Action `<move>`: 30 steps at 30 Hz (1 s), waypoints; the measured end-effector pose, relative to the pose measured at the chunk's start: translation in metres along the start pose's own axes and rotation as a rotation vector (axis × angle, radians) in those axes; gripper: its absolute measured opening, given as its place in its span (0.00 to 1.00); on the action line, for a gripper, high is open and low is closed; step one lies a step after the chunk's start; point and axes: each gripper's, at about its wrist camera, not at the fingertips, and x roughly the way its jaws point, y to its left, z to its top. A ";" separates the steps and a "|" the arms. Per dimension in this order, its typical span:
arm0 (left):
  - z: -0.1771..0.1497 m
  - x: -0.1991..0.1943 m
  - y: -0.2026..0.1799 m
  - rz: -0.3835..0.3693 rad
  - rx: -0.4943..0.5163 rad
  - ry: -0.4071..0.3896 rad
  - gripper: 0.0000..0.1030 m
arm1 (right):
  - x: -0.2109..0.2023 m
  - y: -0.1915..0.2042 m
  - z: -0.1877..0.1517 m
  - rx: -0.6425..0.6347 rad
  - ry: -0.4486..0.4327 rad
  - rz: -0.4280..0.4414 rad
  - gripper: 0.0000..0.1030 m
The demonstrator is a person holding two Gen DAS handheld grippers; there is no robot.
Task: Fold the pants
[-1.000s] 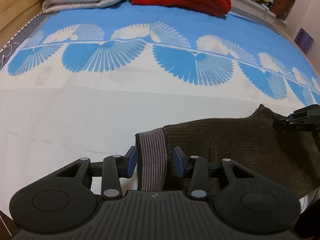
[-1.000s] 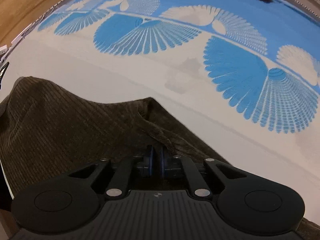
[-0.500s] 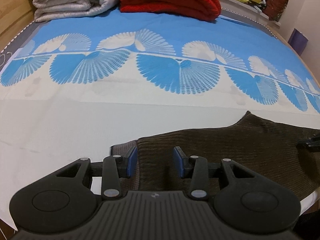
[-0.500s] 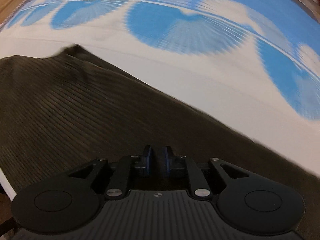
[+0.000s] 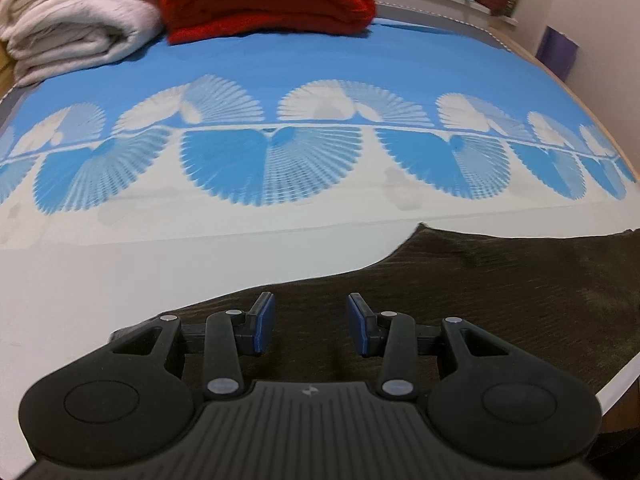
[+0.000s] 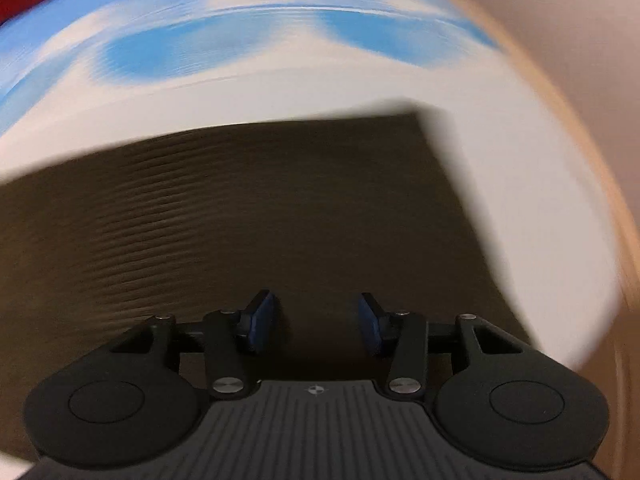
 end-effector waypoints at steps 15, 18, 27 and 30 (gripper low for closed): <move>0.017 0.032 -0.060 -0.023 0.076 0.024 0.43 | 0.026 -0.175 -0.081 0.834 0.009 0.274 0.49; 0.015 0.034 -0.063 -0.017 0.089 0.028 0.43 | 0.025 -0.173 -0.072 0.829 0.005 0.260 0.55; 0.013 0.023 -0.042 -0.005 0.054 0.012 0.43 | 0.013 -0.156 -0.063 0.931 -0.059 0.193 0.26; 0.013 0.015 -0.032 -0.012 0.036 -0.004 0.43 | -0.016 -0.131 -0.044 0.811 -0.154 0.133 0.25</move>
